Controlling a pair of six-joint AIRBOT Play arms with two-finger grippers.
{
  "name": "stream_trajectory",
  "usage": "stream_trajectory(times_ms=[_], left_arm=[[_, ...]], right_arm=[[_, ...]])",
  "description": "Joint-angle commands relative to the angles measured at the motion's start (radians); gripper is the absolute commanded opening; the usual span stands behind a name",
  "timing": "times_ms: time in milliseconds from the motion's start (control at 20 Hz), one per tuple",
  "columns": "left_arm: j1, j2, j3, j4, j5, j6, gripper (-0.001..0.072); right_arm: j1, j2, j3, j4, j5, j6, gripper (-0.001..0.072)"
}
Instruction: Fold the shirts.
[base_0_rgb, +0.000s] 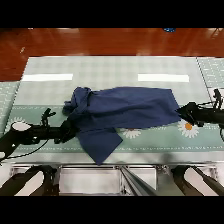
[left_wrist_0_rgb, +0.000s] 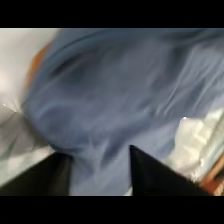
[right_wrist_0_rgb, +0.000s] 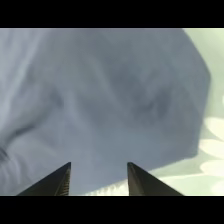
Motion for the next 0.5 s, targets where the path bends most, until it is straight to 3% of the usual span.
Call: stream_trajectory(times_ms=[0,50,250,400,450], left_arm=[[-0.084,0.000,-0.004,-0.044,0.164,-0.033,0.0173],[-0.084,0.000,0.001,-0.044,0.162,-0.026,0.0021],[-0.084,0.000,0.016,-0.044,0.125,0.014,0.0017],[-0.082,0.000,0.016,-0.046,0.130,0.048,0.0017],[-0.083,0.000,0.016,-0.059,0.130,0.049,0.0017]], right_arm=[[-0.031,0.002,0.015,0.016,-0.012,0.029,0.0405],[-0.069,0.002,0.015,0.014,-0.009,0.032,0.0405],[-0.246,0.000,-0.011,-0.205,0.026,0.119,0.0405],[-0.296,-0.001,-0.044,-0.224,-0.019,0.117,0.0404],[-0.296,-0.014,-0.044,-0.167,-0.020,0.095,0.0404]])
